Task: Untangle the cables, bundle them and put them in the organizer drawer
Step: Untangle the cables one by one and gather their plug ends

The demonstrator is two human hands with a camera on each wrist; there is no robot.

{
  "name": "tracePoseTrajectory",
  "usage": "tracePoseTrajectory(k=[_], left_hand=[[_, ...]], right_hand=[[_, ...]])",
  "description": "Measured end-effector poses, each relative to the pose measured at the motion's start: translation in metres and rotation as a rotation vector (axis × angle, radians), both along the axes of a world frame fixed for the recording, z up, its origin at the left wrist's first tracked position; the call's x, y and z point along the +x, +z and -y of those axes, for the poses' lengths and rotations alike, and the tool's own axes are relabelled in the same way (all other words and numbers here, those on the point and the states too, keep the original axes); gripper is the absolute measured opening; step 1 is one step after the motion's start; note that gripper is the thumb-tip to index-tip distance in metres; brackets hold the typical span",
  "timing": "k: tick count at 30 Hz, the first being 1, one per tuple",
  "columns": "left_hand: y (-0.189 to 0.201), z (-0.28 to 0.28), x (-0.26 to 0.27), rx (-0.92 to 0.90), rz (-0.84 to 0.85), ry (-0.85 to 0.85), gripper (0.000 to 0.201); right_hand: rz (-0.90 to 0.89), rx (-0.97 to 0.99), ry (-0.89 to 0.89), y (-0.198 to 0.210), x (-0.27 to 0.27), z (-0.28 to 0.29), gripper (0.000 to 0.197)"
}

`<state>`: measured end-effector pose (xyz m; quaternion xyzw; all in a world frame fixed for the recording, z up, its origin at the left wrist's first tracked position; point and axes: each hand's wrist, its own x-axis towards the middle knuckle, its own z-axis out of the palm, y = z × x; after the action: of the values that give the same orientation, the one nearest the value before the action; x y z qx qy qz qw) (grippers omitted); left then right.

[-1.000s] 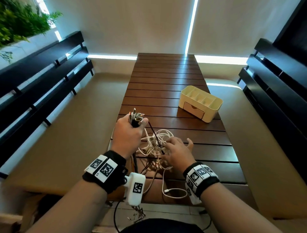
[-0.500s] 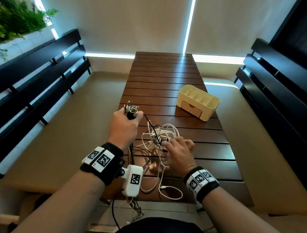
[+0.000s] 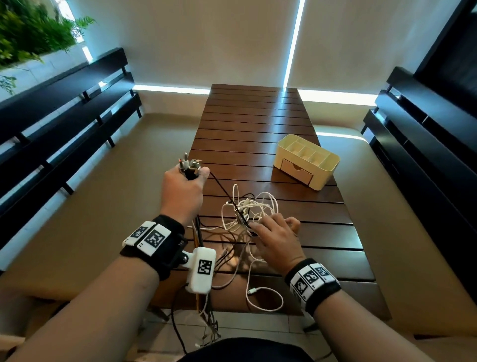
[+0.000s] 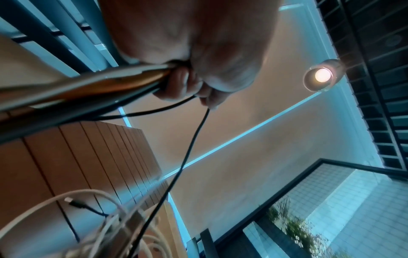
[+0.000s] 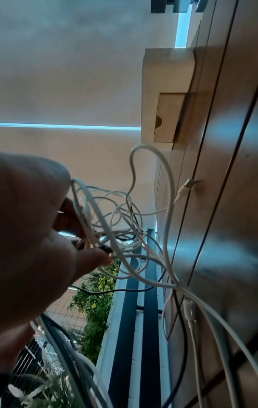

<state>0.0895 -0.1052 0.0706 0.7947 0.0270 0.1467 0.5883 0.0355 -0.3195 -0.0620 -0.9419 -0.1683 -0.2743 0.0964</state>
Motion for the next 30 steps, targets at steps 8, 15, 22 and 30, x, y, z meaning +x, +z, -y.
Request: tracePoseTrajectory(k=[8,15,22,30], left_hand=[[0.062,-0.027,0.001,-0.086,0.08,-0.093,0.03],[0.03,-0.009,-0.024,0.091,-0.002,-0.267,0.044],[0.025,-0.008,-0.041,0.17,-0.021,-0.352,0.038],[0.005,-0.028,-0.066,0.151,-0.147,-0.397,0.032]], right_hand=[[-0.573,-0.007,-0.113,-0.02,-0.011,0.025,0.05],[-0.313,0.575,-0.055,0.035,0.007,0.004,0.041],[-0.194,0.669,0.241,0.1,0.001,-0.035,0.021],[-0.592,0.633,0.243,0.096,-0.029,-0.053,0.011]])
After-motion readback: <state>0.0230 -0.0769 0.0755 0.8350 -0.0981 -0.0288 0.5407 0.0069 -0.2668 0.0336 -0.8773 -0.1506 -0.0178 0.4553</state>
